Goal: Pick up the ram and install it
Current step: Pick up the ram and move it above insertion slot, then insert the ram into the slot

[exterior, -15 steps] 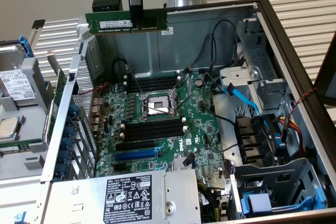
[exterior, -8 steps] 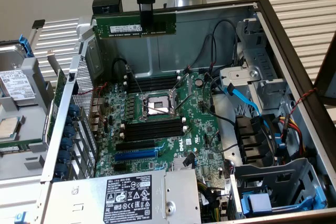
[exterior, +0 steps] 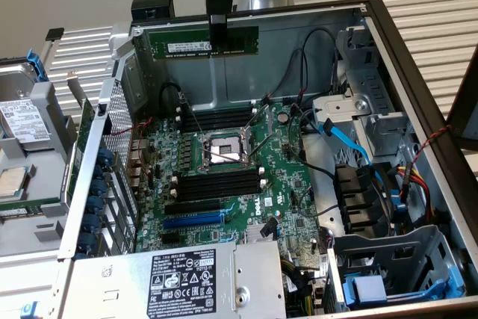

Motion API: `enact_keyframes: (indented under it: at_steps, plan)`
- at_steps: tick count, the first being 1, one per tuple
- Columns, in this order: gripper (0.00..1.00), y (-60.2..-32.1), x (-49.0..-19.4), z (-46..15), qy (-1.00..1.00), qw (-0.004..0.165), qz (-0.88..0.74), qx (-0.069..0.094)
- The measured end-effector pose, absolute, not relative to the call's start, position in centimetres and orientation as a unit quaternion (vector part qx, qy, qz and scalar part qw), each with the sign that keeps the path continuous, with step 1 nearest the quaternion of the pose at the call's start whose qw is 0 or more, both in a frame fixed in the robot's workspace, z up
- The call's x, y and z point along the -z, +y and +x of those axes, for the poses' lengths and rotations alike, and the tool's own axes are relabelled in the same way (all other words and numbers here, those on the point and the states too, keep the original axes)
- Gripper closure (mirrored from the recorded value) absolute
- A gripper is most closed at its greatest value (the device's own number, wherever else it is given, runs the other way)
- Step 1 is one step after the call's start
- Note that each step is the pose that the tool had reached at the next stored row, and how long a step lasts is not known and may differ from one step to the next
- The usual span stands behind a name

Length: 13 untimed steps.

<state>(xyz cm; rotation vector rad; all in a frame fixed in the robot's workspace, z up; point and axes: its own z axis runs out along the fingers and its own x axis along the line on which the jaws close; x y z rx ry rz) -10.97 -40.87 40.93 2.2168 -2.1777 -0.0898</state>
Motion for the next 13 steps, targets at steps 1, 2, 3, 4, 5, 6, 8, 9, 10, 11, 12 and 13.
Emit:
enact_keyframes:
  at_steps: [1, 2, 3, 4, 5, 6, 8, 9, 10, 11, 12, 13]
  plan:
    - [0.87, -40.7, -40.7, -11.0, -0.700, 0.016, 0.713, 0.029]
    - [0.87, -40.5, -40.6, -11.0, -0.700, 0.016, 0.713, 0.030]
    - [0.87, -40.3, -40.4, -11.0, -0.700, 0.015, 0.713, 0.030]
    - [0.87, -40.2, -40.2, -11.0, -0.700, 0.015, 0.713, 0.030]
    - [0.87, -40.0, -40.0, -11.0, -0.700, 0.015, 0.713, 0.030]
    - [0.87, -39.8, -39.8, -11.0, -0.700, 0.015, 0.713, 0.030]
    - [0.87, -39.6, -39.5, -11.0, -0.700, 0.015, 0.713, 0.031]
    - [0.87, -39.6, -39.3, -11.0, -0.700, 0.014, 0.713, 0.031]
    - [0.87, -39.5, -39.1, -11.0, -0.700, 0.014, 0.713, 0.031]
    - [0.87, -39.5, -38.9, -11.0, -0.700, 0.014, 0.713, 0.031]
    - [0.87, -39.5, -38.7, -11.0, -0.700, 0.014, 0.713, 0.031]
    - [0.87, -39.5, -38.6, -11.0, -0.700, 0.014, 0.713, 0.031]
